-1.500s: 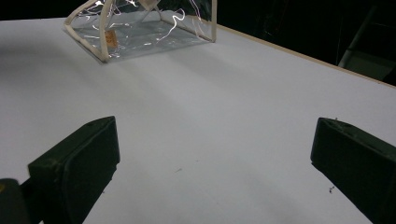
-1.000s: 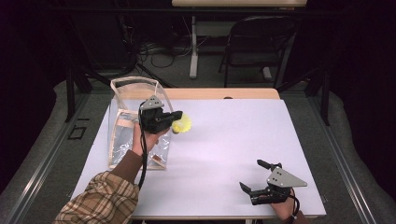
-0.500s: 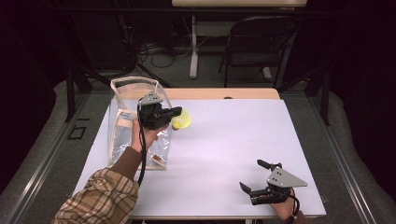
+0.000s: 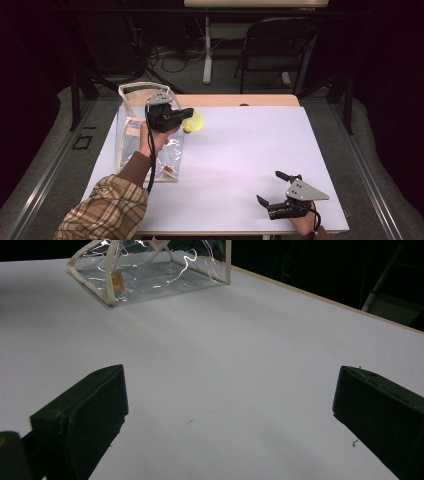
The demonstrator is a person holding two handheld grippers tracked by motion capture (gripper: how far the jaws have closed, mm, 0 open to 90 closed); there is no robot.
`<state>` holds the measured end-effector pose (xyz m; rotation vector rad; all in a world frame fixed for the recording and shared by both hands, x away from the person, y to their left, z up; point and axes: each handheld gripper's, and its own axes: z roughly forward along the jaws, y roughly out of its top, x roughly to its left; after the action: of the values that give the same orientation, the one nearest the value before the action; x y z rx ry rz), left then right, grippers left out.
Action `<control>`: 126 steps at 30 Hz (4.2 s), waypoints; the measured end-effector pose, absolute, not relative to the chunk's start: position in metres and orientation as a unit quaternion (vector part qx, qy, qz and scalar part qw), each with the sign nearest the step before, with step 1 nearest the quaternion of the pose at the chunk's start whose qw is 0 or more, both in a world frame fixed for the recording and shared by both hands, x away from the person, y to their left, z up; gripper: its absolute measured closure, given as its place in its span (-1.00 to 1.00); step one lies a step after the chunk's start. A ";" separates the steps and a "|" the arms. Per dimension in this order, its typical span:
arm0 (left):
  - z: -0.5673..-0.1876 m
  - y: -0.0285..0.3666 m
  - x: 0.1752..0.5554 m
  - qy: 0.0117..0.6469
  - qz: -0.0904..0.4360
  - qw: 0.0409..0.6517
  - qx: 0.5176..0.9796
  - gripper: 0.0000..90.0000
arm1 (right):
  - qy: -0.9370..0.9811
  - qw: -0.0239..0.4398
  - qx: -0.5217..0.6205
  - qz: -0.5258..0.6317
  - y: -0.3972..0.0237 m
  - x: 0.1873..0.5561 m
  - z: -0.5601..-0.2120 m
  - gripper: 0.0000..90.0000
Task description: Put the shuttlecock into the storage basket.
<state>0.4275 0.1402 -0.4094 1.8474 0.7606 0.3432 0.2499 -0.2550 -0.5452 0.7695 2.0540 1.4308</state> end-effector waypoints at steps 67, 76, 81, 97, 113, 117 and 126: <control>-0.342 0.189 0.448 0.344 0.191 0.578 0.715 1.00 | 0.758 0.258 0.284 0.527 -0.254 0.251 -0.546 -0.98; -0.340 0.198 0.450 0.351 0.197 0.582 0.707 1.00 | 0.759 0.257 0.287 0.525 -0.254 0.251 -0.546 -0.98; -0.338 0.203 0.450 0.355 0.203 0.586 0.700 1.00 | 0.760 0.257 0.286 0.523 -0.254 0.251 -0.546 -0.98; -0.334 0.220 0.452 0.371 0.222 0.585 0.686 1.00 | 0.760 0.258 0.285 0.524 -0.254 0.251 -0.546 -0.98; -0.337 0.235 0.457 0.392 0.237 0.585 0.669 1.00 | 0.759 0.259 0.285 0.526 -0.254 0.251 -0.546 -0.98; -0.339 0.238 0.458 0.397 0.241 0.582 0.668 1.00 | 0.758 0.259 0.285 0.526 -0.254 0.251 -0.546 -0.98; -0.346 0.241 0.461 0.407 0.249 0.573 0.667 1.00 | 0.758 0.258 0.286 0.527 -0.254 0.251 -0.546 -0.98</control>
<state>0.4614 0.2414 -0.3464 1.5630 0.9538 0.5839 0.2507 -0.2539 -0.5462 0.7749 2.0544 1.4287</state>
